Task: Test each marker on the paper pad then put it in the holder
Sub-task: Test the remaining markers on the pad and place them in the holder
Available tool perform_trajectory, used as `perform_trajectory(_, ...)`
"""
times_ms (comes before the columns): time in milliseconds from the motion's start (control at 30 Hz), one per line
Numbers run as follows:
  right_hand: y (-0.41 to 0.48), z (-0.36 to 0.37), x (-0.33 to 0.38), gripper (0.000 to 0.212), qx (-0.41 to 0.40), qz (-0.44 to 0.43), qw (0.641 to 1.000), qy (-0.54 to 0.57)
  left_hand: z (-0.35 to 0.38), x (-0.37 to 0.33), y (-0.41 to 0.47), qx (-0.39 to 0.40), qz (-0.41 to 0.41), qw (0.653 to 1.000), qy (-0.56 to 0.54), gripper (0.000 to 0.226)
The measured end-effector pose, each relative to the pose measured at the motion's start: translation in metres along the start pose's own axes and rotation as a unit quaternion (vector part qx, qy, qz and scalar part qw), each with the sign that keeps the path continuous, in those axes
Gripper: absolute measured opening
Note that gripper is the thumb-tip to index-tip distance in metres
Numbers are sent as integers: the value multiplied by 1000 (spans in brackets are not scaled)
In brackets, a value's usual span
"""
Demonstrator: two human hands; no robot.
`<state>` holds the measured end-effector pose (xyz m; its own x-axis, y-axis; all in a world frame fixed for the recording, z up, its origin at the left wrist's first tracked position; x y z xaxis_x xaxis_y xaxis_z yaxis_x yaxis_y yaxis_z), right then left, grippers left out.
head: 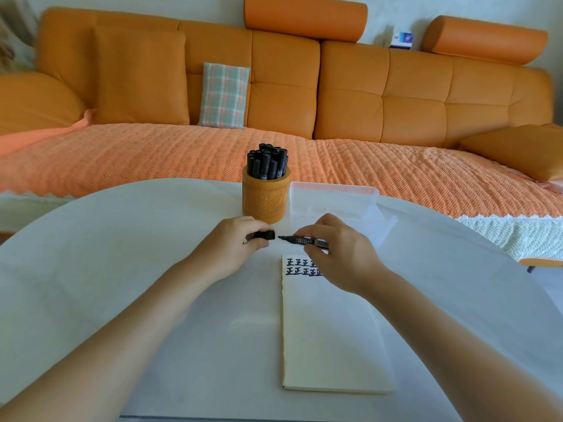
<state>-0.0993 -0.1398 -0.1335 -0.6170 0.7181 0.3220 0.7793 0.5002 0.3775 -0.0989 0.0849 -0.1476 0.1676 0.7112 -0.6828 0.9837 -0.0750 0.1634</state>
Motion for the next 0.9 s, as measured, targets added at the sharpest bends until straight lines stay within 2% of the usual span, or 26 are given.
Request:
perform_trajectory(433, 0, 0, 5, 29, 26, -27, 999, 24, 3, -18, -4, 41, 40, 998, 34, 31)
perform_trajectory(600, 1, -3, 2, 18, 14, -13, 995, 93, -6, -20, -3, 58, 1, 998, -11, 14)
perform_trajectory(800, 5, -11, 7, 20, 15, -30, 993, 113, -18, -28, 0, 63, 60, 996, -13, 13)
perform_trajectory(900, 8, -15, 11, 24, 26, 17, 983, 182, -20, -34, 1, 50, 106, 993, 4, 14)
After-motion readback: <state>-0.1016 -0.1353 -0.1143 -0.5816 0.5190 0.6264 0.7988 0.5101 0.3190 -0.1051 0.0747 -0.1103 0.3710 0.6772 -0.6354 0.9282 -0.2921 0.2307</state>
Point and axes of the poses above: each hand's wrist, its own y-axis towards the middle knuckle, its own z-axis out of the palm, x = y × z, the point moved 1 cm from there along y, towards the middle knuckle, and after that the axes turned 10 degrees about -z, right-handed, at the moved point
